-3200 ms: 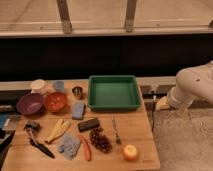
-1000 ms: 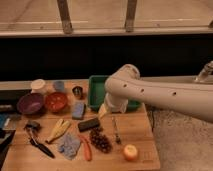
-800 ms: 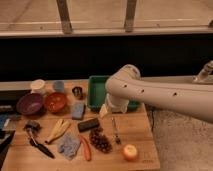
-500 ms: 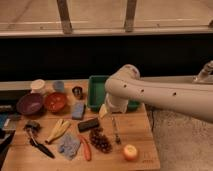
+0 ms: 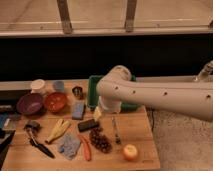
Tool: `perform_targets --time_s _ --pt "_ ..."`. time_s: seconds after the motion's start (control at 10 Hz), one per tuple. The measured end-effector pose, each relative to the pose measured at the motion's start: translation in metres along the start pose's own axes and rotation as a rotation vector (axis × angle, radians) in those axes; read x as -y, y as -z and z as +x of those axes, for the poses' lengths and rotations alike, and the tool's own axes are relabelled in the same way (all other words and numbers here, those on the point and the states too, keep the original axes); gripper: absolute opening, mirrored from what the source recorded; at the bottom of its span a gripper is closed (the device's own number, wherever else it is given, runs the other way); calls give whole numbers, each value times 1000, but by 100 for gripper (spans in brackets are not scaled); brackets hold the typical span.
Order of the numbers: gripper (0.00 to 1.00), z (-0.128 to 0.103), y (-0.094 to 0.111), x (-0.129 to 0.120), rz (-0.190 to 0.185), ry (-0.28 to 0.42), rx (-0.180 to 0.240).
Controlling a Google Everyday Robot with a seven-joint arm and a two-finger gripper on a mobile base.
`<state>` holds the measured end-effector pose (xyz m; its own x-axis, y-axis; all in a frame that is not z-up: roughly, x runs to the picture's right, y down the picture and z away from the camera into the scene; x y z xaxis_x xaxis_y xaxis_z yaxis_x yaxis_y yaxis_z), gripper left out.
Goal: Place towel in tray
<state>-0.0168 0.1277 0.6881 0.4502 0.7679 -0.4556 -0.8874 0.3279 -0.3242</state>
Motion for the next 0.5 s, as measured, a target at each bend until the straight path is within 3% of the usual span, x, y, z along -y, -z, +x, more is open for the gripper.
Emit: perform_targets --time_s 0.3,0.5 --pt "66 -20 -25 -89 15 221 -44" --pt "66 -16 -45 -150 -4 359 -86"
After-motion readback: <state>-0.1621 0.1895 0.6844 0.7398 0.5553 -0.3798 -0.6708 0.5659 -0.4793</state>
